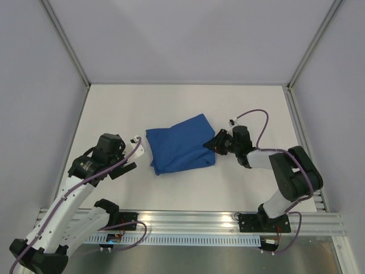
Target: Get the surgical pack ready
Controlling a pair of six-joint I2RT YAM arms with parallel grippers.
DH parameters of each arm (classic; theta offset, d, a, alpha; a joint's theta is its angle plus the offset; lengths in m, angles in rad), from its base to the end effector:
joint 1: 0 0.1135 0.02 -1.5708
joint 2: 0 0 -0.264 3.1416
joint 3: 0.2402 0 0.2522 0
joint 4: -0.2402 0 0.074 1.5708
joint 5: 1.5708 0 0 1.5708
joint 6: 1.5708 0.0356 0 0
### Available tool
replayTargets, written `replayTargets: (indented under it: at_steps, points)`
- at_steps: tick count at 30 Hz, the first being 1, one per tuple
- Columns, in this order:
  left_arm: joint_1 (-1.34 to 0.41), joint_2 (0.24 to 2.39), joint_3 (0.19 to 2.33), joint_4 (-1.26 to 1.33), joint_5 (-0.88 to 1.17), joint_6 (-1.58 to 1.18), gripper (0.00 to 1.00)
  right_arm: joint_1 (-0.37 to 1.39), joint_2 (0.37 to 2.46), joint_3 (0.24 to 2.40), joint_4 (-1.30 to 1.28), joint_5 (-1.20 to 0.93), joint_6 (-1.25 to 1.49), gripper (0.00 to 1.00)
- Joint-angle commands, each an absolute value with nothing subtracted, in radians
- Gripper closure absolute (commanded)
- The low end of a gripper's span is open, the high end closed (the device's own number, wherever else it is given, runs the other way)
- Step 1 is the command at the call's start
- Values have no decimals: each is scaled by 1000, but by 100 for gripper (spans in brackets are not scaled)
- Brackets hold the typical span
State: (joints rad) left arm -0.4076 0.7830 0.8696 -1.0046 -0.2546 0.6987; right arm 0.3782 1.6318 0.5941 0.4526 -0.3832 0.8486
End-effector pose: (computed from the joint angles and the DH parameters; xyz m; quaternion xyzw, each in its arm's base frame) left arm 0.1299 -0.0463 0.2945 0.4590 0.8208 0.1651 0.2972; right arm 0.2753 0.1237 0.1374 0.1139 0.8621 0.4046 0.2832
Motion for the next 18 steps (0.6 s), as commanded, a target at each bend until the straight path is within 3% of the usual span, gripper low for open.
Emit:
replayTargets:
  at_steps: [1,7,14,18]
  points:
    - [-400,793,861,-977,-278,620,4,200,1554,584,441,-281,844,100]
    - [-399,787,856,-956,-267,598,4,11,1654,845,83,-371,566,100]
    - [-399,788,845,-937,-268,563,4,-190,1722,874,138,-351,634,100]
    - [-399,792,835,-930,-268,560,4,-270,1834,1007,86,-396,589,98]
